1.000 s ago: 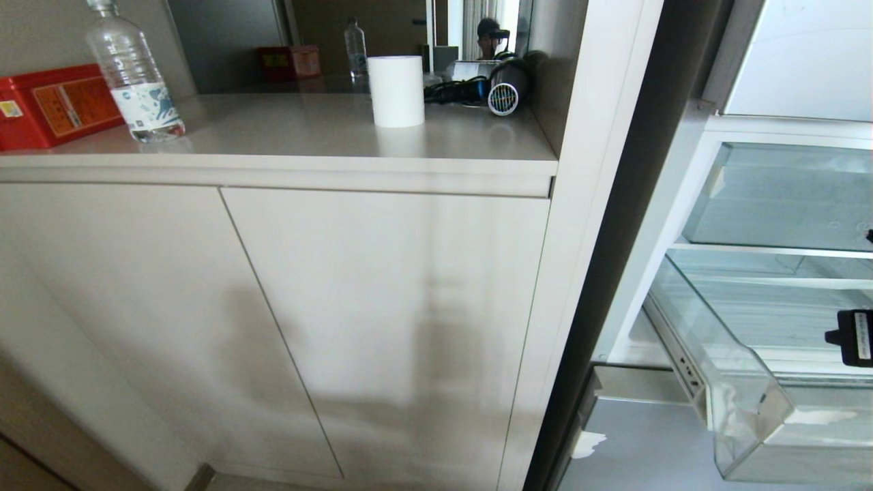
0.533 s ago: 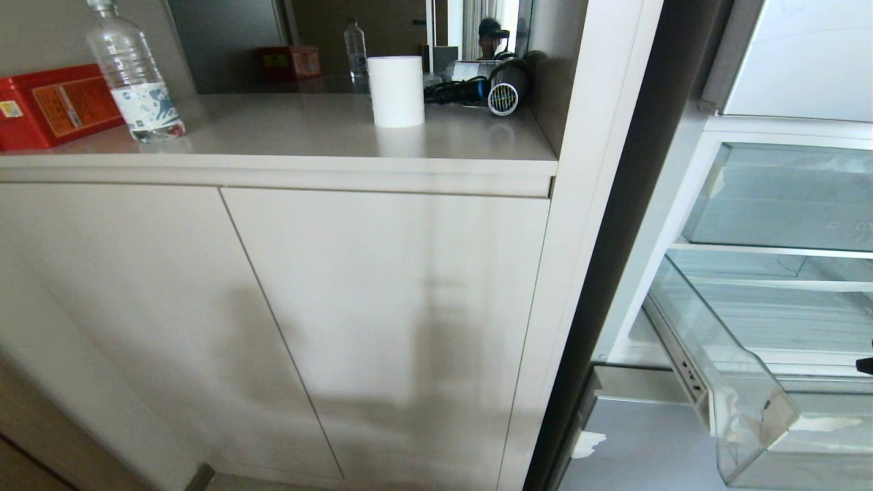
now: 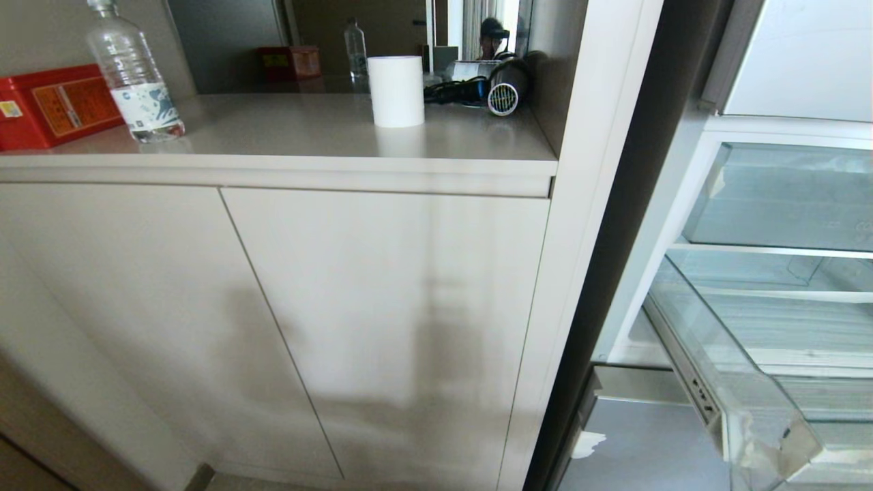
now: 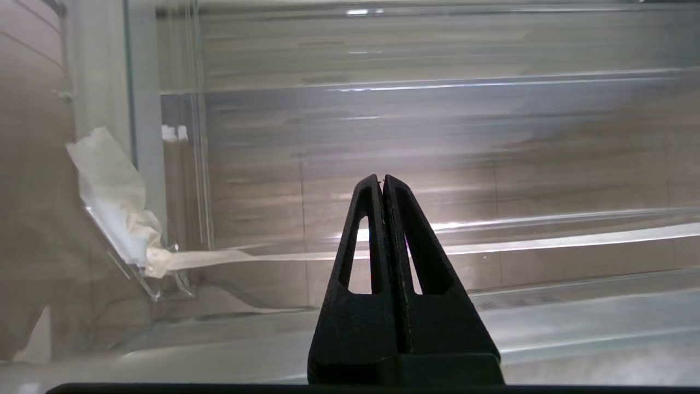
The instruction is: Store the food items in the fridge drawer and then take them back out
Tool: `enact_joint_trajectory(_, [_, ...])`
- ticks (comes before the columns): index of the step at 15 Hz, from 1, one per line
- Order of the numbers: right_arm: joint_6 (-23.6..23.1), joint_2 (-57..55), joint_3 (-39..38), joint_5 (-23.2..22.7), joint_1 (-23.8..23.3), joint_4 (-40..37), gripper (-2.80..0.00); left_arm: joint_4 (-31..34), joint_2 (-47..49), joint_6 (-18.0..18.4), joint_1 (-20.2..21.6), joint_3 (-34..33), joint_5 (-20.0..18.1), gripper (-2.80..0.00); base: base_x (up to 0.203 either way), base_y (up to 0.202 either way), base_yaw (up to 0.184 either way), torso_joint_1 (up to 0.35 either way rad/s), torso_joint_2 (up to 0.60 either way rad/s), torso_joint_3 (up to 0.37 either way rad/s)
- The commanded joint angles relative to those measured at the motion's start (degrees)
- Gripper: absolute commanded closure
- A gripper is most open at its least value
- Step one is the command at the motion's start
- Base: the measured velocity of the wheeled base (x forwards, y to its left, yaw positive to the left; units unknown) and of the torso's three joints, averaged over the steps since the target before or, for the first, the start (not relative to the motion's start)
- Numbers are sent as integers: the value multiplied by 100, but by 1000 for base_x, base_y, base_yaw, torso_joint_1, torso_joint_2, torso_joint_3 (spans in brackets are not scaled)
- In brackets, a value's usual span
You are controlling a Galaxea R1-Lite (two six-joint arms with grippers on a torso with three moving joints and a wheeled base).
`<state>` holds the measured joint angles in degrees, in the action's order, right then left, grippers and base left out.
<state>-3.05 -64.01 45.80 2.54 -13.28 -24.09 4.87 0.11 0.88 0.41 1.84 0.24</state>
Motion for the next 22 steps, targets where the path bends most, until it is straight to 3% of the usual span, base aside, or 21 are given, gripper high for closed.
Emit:
enact_joint_trajectory(1, [-3,190,-67,1,0,-4,0,-4,-2,0,2,0,2,0,0,0,0,0,0,0])
enact_joint_trajectory(12, [-30,806,-183,-19,4,-439,0,5,-2,0,2,0,2,0,0,0,0,0,0,0])
enact_joint_trajectory(19, [74,-893,-426,-349,18,2455,0,5,-2,0,2,0,2,0,0,0,0,0,0,0])
enact_joint_trajectory(22, [180,-466,-713,-361,10,2739,0,5,-2,0,2,0,2,0,0,0,0,0,0,0])
